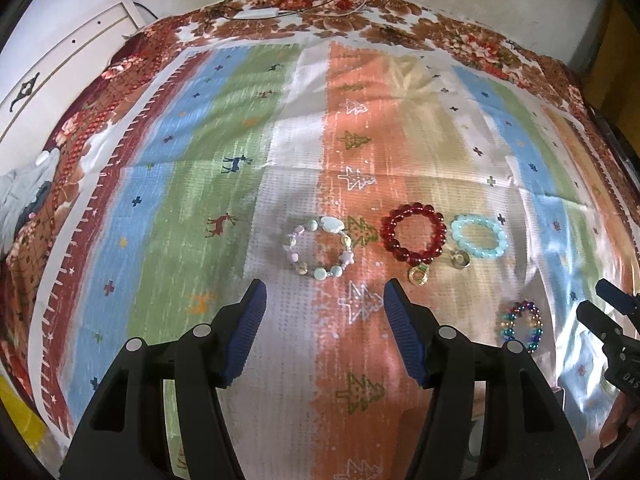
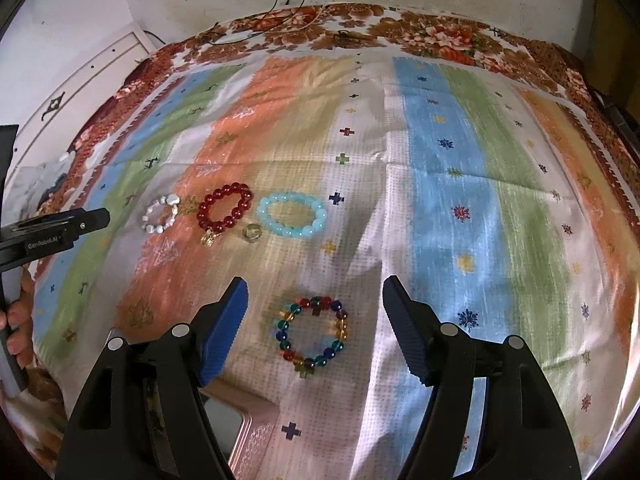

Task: Organize jewelry
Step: 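Reach left tool to white-pink bracelet while right tool reaches multicolour bracelet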

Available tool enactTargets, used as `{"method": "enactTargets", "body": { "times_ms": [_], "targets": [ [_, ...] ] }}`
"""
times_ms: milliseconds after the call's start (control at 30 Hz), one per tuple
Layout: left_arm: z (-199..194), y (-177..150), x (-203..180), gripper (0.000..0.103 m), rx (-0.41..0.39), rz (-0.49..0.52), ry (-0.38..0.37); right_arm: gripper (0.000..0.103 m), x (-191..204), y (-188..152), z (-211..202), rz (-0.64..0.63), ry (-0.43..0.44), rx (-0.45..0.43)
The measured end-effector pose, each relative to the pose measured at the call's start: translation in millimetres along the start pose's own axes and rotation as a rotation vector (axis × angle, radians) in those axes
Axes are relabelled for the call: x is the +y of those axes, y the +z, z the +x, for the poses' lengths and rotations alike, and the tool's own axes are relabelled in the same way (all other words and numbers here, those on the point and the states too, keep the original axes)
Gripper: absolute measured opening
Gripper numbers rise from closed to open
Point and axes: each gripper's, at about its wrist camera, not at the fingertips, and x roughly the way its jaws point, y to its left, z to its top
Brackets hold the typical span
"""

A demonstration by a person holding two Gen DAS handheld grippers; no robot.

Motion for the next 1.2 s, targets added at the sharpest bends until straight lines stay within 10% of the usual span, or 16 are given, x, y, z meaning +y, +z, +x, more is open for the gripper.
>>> {"method": "enactTargets", "body": {
  "times_ms": [1200],
  "targets": [
    [71.3,24.8,10.9,0.062,0.139,-0.009,0.048,0.070,-24.0,1.9,81.8,-0.023,-0.177,0.266]
  ]
}}
